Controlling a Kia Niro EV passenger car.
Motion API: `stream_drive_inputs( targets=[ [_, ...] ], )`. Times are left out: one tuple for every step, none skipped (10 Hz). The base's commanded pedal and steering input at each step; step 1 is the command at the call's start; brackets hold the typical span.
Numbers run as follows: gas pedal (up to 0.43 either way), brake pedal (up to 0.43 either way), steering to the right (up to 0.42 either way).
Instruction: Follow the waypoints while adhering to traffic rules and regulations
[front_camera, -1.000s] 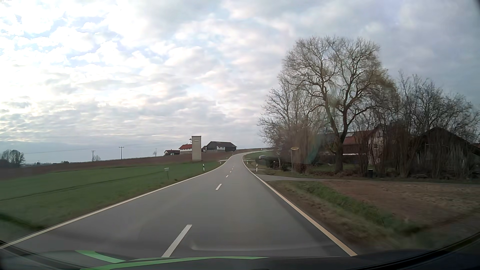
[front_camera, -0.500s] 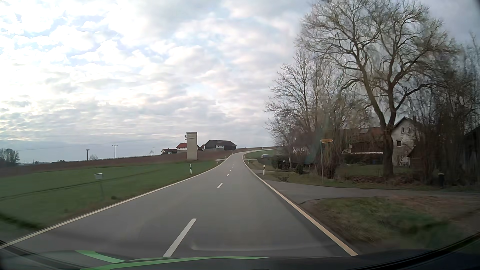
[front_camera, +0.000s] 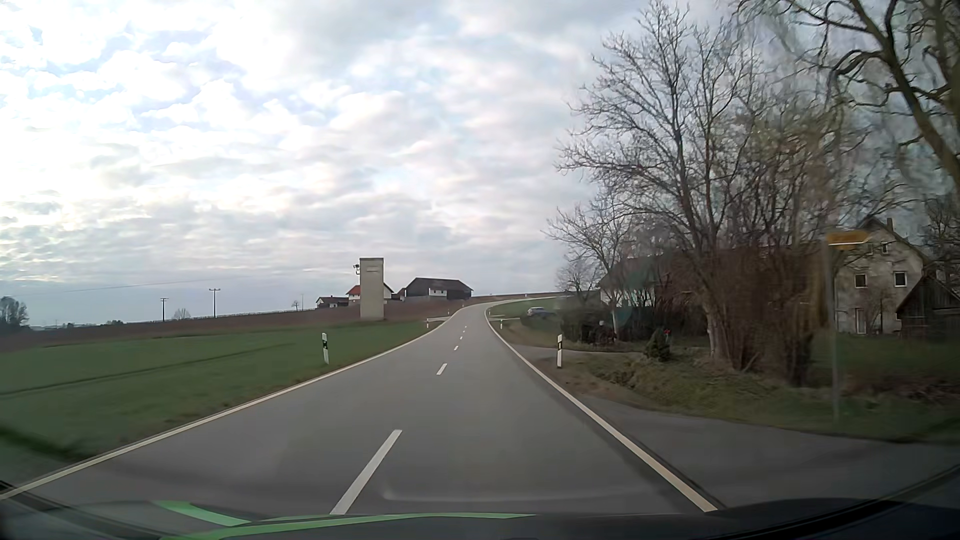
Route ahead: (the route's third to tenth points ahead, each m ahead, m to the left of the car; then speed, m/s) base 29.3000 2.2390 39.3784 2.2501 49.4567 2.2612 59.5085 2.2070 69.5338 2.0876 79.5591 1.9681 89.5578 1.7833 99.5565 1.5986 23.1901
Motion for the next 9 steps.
stream_drive_inputs(
  targets=[
    [0.228,0.0,0.0],
    [0.228,0.0,0.0],
    [0.228,0.0,0.0],
    [0.228,0.0,0.0],
    [0.228,0.0,0.0],
    [0.228,0.0,0.0],
    [0.228,0.0,0.0],
    [0.228,0.0,0.0],
    [0.228,0.0,0.0]
  ],
)
